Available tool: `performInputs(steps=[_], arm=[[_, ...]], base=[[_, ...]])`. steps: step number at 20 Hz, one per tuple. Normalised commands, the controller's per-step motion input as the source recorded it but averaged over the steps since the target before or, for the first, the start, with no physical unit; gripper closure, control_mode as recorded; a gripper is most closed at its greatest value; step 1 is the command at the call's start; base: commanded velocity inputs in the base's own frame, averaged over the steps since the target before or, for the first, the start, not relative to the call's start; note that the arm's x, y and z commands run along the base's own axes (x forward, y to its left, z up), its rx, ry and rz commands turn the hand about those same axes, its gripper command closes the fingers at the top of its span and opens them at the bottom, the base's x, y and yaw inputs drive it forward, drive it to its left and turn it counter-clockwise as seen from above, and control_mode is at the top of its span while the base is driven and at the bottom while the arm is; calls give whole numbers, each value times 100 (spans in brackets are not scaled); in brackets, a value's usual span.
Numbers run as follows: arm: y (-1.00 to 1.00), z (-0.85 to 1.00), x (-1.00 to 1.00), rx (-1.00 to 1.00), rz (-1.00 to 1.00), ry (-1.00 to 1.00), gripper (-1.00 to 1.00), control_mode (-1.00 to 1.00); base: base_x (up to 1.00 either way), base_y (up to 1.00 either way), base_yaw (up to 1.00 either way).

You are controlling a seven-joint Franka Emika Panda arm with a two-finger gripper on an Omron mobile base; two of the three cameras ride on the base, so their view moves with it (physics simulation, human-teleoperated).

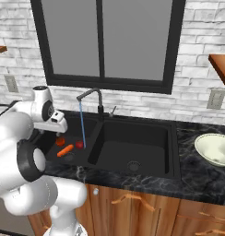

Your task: Pick the tomatos from the sink and place them in one bowl. Place the carrot in the other bowl. Then turn off the sink faucet.

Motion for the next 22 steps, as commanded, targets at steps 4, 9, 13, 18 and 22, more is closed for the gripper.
performInputs(steps=[4,9,13,18,22], arm=[[2,-52,11,0,0,0,-100,-100],[8,-43,19,0,-1,0,-100,-100],[6,-32,17,0,0,0,-100,-100],[4,-33,19,0,-1,0,-100,-100],[4,-31,19,0,-1,0,-100,-100]], base=[[0,0,0],[0,0,0],[0,0,0],[0,0,0],[0,0,0]])
